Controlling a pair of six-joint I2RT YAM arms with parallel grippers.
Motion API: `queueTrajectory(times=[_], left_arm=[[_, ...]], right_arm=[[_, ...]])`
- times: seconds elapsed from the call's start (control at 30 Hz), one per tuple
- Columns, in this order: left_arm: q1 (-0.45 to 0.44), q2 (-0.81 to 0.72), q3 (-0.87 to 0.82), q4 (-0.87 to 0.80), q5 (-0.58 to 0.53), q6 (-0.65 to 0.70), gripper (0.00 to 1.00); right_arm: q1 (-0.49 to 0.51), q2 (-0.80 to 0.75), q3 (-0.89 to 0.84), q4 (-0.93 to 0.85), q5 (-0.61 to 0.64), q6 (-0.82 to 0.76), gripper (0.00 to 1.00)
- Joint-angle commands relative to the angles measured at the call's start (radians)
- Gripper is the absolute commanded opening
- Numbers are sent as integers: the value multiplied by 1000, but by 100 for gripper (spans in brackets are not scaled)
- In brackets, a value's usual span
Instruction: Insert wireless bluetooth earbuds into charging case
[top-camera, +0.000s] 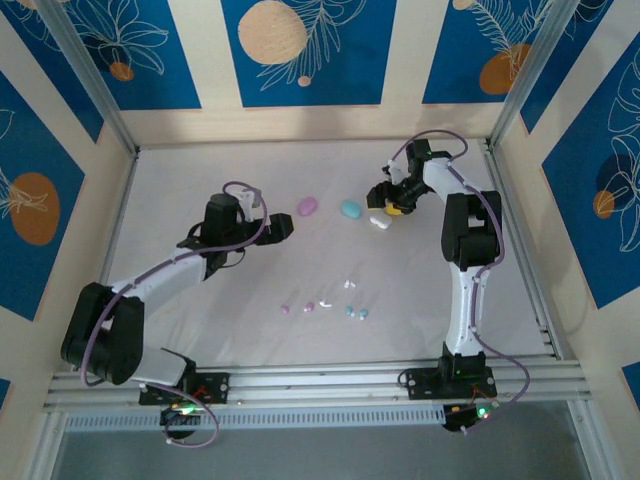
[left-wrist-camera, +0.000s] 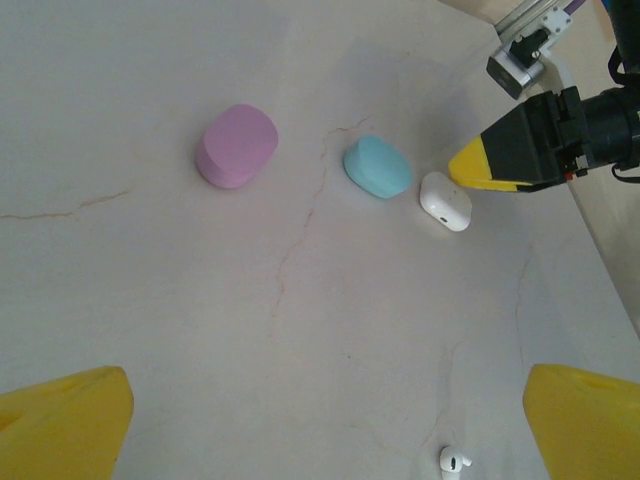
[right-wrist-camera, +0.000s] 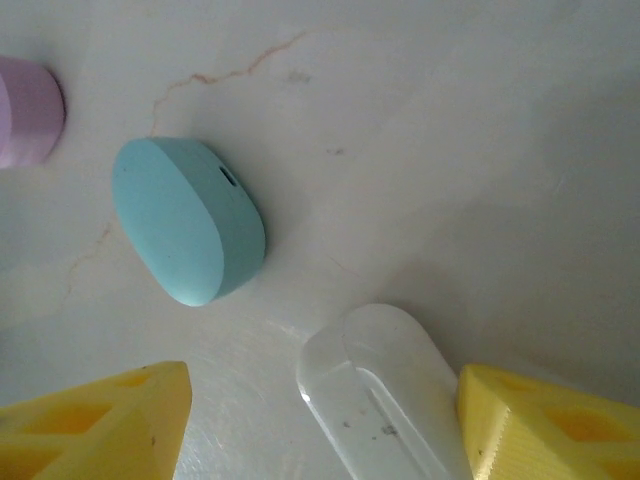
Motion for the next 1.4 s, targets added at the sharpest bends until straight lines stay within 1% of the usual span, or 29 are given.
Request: queueTrajectory(times=[0.0, 0.2, 0.3, 0.37, 0.5, 0.57, 0.67, 0.8, 0.93, 1.0, 1.1, 1.17, 1.2, 1.27, 1.37], left_arm=[[-9, 17, 38, 16, 27, 2, 100], [-10, 44, 64, 18, 41, 1, 100], [-9, 50, 72, 17, 44, 0, 100], [-9, 51, 72, 17, 42, 2, 100], [-9, 55, 73, 14, 42, 4, 100], [-9, 56, 73, 13, 43, 2, 100], [-10, 54, 72, 12, 42, 4, 100], [-10, 58, 76, 13, 41, 3, 100], [-10, 60, 85, 9, 43, 1, 100], [-10, 62, 90, 3, 40, -1, 100], [-10, 65, 93, 14, 51, -9, 100], [-10, 69, 99, 20, 71, -16, 100], [-10, 71, 103, 20, 83, -16, 98], [-9, 74, 115, 20, 112, -21, 94], [-10, 77, 134, 30, 164, -48, 87]], right_arm=[[23, -62, -56, -21, -21, -50, 70], [57, -112, -103, 31, 86, -50, 71], [94, -113, -125, 55, 224, -44, 73], [126, -93, -121, 46, 329, -36, 72], [165, -86, -151, 73, 428, -40, 71], [176, -88, -162, 85, 456, -39, 70], [182, -94, -176, 93, 462, -39, 68], [189, -100, -198, 100, 477, -51, 61], [194, -125, -234, 105, 465, -66, 59], [194, -143, -262, 128, 460, -76, 53], [194, -173, -300, 164, 463, -84, 48], [201, -216, -322, 188, 443, -94, 43], [205, -245, -336, 209, 425, -99, 42], [221, -331, -385, 268, 375, -118, 42], [264, -485, -475, 380, 342, -171, 41]])
